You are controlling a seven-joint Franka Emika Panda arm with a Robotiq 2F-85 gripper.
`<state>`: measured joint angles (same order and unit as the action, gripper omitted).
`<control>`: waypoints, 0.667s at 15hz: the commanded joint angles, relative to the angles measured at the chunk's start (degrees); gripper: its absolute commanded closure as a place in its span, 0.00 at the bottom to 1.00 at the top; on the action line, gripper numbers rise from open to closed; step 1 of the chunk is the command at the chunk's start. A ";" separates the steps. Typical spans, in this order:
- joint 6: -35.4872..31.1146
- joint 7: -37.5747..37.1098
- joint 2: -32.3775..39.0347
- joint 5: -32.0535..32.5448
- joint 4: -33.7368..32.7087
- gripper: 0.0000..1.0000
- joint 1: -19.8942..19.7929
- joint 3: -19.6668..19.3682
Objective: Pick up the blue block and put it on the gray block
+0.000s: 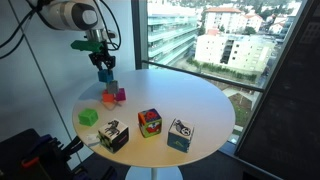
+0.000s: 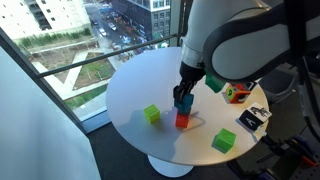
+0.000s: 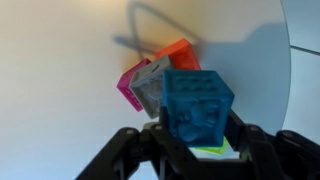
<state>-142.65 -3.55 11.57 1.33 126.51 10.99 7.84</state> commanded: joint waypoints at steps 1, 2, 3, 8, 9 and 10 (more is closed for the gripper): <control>-0.32 0.93 1.32 1.55 -1.69 0.70 -0.48 -0.15; -0.45 1.01 1.60 1.79 -1.95 0.70 -0.49 -0.20; -0.61 1.20 1.84 1.84 -2.16 0.70 -0.52 -0.23; -1.75 1.77 2.73 2.69 -2.91 0.70 -0.62 -0.44; -1.73 2.15 2.82 2.64 -3.11 0.70 -0.73 -0.42; -1.63 2.67 2.93 2.44 -3.32 0.70 -0.85 -0.38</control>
<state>-144.43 -2.59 13.67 2.93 124.94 10.76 7.43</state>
